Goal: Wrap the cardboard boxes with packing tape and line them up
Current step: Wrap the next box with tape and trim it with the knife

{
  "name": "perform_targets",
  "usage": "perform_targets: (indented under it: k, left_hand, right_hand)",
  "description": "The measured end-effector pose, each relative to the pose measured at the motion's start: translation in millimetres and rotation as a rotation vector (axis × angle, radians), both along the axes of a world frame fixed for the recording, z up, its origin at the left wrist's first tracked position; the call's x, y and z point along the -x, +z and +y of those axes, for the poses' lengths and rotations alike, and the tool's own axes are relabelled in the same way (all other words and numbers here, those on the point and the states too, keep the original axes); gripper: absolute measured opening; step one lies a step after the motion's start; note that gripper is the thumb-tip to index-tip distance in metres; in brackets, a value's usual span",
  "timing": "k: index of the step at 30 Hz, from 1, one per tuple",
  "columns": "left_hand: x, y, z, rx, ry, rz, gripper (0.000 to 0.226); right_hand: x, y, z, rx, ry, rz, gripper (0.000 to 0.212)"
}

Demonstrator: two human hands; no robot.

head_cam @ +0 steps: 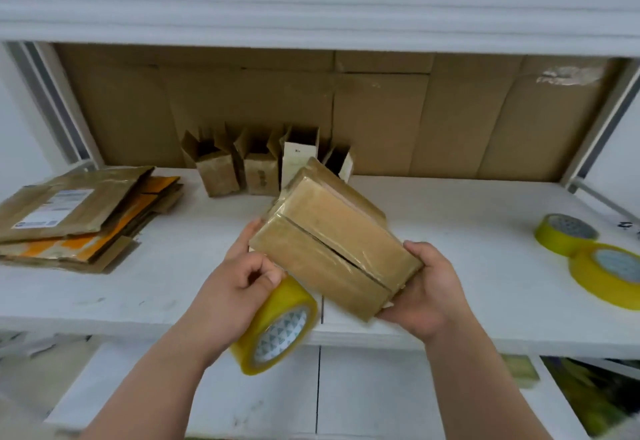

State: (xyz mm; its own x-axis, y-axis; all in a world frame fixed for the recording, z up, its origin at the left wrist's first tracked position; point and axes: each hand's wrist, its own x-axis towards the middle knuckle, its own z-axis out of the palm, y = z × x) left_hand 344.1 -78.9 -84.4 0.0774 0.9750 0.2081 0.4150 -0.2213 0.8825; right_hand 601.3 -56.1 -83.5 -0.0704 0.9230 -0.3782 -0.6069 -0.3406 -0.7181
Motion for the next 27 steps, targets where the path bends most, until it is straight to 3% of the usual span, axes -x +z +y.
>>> perform_targets:
  k: [5,10,12,14,16,18,20,22,25,27]
  left_hand:
    - [-31,7,0,0.02,-0.017,0.02,0.018]
    - [-55,14,5,0.036,0.005,0.021,0.018]
    - [-66,14,11,0.028,-0.024,0.021,0.019]
    - [-79,14,20,0.035,-0.074,-0.002,0.019]
    - [-96,11,28,0.062,-0.136,-0.022,0.022]
    - [-115,7,36,0.112,-0.183,-0.036,0.027]
    - [-132,2,41,0.171,-0.211,-0.04,0.03]
    - [-141,-2,49,0.215,-0.205,-0.05,0.027]
    - [-143,-2,64,0.261,-0.159,-0.051,0.022]
    - [-143,-2,71,0.274,-0.165,-0.05,0.021]
  right_hand:
    - [-21,-8,-22,0.007,0.007,0.15,0.039]
    - [-50,-19,-20,-0.094,-0.309,0.09,0.043]
    - [-58,-22,-15,-0.157,-0.464,-0.001,0.063]
    - [-62,-24,-9,-0.226,-0.592,-0.27,0.092]
    - [-65,-32,-2,-0.337,-0.672,-0.758,0.111]
    - [-67,-45,4,-0.522,-0.602,-1.159,0.121]
    - [-66,-56,7,-0.644,-0.46,-1.315,0.124]
    - [-71,-56,12,-0.651,-0.423,-1.157,0.118]
    - [-90,-51,27,-0.493,-0.441,-0.673,0.114]
    - [-103,-48,37,-0.452,-0.364,-0.6,0.105]
